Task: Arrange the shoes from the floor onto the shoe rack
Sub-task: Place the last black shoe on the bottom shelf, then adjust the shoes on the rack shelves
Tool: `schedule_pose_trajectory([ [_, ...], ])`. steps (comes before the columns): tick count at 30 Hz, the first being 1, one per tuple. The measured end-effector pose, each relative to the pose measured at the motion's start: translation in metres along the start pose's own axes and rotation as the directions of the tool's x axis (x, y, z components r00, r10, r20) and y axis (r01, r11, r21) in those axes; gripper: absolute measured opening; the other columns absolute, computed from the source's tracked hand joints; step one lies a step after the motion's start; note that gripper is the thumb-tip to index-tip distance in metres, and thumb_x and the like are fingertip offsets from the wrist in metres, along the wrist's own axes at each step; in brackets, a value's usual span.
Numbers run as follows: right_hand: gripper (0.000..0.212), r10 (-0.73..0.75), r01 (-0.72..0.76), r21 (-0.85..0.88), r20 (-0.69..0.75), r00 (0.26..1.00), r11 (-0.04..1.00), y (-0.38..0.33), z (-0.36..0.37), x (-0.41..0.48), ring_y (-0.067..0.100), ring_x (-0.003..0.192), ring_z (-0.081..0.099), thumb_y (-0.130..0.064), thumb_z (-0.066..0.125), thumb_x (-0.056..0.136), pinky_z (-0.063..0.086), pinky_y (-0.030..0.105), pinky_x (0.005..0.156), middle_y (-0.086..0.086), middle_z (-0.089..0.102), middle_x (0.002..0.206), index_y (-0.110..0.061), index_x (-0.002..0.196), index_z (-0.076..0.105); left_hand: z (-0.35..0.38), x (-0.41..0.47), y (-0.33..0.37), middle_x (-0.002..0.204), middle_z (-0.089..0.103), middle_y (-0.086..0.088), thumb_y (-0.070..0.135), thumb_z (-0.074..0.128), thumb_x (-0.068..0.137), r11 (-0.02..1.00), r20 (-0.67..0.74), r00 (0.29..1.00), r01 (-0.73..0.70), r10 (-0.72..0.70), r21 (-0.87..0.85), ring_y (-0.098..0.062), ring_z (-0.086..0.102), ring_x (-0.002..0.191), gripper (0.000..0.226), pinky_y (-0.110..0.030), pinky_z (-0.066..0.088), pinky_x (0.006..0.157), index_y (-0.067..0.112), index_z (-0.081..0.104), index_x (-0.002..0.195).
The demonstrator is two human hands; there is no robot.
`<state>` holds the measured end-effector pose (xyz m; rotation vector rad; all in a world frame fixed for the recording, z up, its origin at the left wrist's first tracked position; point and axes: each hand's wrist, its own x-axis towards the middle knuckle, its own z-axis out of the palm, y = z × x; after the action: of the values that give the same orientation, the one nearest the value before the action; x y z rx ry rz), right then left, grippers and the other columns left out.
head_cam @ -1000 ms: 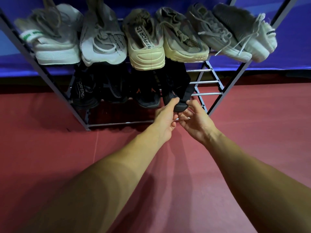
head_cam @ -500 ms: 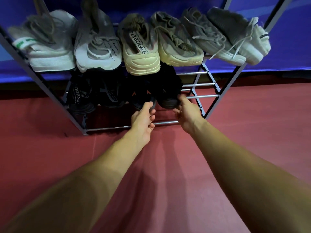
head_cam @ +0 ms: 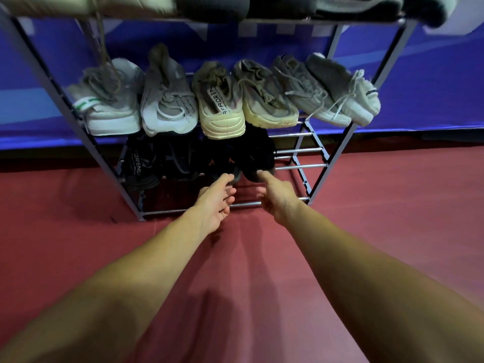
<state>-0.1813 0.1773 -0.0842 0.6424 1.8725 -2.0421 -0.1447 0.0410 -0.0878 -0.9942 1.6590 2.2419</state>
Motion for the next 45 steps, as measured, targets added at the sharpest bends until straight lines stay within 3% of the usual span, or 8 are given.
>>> schedule_pose_trajectory([
  [7,0.02,-0.126,0.186,-0.284,0.217,0.968,0.941,-0.051,0.0,-0.082,0.011,0.043,0.043,-0.019,0.061,0.094,0.031,0.014,0.036,0.005,0.052,0.063,-0.009,0.076,0.06,0.01,-0.076,0.032,0.09,0.072,0.002,0.039,0.063,0.088,0.962,0.071,0.99,-0.133,0.12,0.24,-0.012,0.063,0.076,0.022,-0.023,0.038,0.057,0.018,0.07,0.089],
  [15,0.014,-0.177,0.327,-0.548,0.31,0.934,0.769,-0.074,-0.023,-0.139,0.015,0.053,0.051,-0.018,0.063,0.089,0.042,0.019,0.048,0.006,0.058,0.066,-0.005,0.083,0.067,0.004,-0.138,0.06,0.089,0.071,0.002,0.038,0.062,0.09,0.868,0.101,0.966,-0.258,0.238,0.424,-0.008,0.057,0.067,0.025,-0.021,0.039,0.059,0.016,0.07,0.098],
  [20,0.016,-0.255,0.399,-0.593,0.315,0.914,0.699,-0.102,-0.027,-0.17,0.024,0.069,0.059,-0.022,0.065,0.09,0.051,0.035,0.067,0.014,0.066,0.078,-0.006,0.087,0.069,-0.004,-0.174,0.091,0.089,0.071,0.005,0.038,0.064,0.088,0.81,0.096,0.939,-0.335,0.331,0.482,-0.008,0.059,0.07,0.02,-0.022,0.039,0.059,0.021,0.069,0.095],
  [22,0.016,-0.288,0.429,-0.554,0.326,0.9,0.714,-0.115,-0.022,-0.182,0.023,0.068,0.058,-0.02,0.064,0.09,0.053,0.037,0.07,0.013,0.065,0.077,-0.005,0.087,0.07,-0.008,-0.189,0.106,0.089,0.071,0.006,0.038,0.063,0.088,0.801,0.068,0.915,-0.382,0.397,0.462,-0.008,0.059,0.071,0.019,-0.023,0.039,0.059,0.02,0.068,0.095],
  [25,0.018,-0.313,0.451,-0.434,0.355,0.881,0.78,-0.132,-0.009,-0.198,0.016,0.053,0.048,-0.014,0.061,0.093,0.04,0.021,0.047,0.009,0.056,0.071,-0.012,0.076,0.057,-0.012,-0.209,0.123,0.078,0.068,0.008,0.035,0.062,0.089,0.828,0.003,0.878,-0.452,0.478,0.331,-0.005,0.055,0.064,0.017,-0.021,0.036,0.055,0.02,0.068,0.087],
  [31,0.023,-0.351,0.466,-0.275,0.38,0.856,0.841,-0.147,0.032,-0.207,0.017,0.055,0.052,-0.015,0.061,0.093,0.037,0.019,0.044,0.005,0.057,0.068,-0.016,0.072,0.054,-0.029,-0.221,0.151,0.075,0.065,0.008,0.037,0.066,0.086,0.884,-0.109,0.877,-0.463,0.468,0.067,-0.006,0.056,0.062,0.016,-0.021,0.037,0.053,0.021,0.067,0.085],
  [36,0.017,-0.401,0.501,-0.195,0.393,0.828,0.843,-0.151,0.068,-0.195,0.013,0.048,0.048,-0.017,0.064,0.089,0.035,0.028,0.054,0.005,0.057,0.063,-0.013,0.073,0.058,-0.047,-0.201,0.171,0.076,0.067,0.006,0.041,0.069,0.084,0.902,-0.102,0.898,-0.431,0.428,-0.016,-0.007,0.058,0.062,0.024,-0.021,0.039,0.05,0.018,0.067,0.09],
  [45,0.015,-0.39,0.484,-0.266,0.338,0.857,0.834,-0.146,0.102,-0.164,0.017,0.06,0.052,-0.023,0.062,0.084,0.035,0.03,0.056,0.002,0.059,0.065,-0.016,0.072,0.06,-0.05,-0.16,0.204,0.104,0.07,0.003,0.052,0.067,0.084,0.923,-0.051,0.948,-0.318,0.315,-0.217,-0.01,0.062,0.089,0.04,-0.025,0.043,0.07,0.021,0.064,0.108],
])
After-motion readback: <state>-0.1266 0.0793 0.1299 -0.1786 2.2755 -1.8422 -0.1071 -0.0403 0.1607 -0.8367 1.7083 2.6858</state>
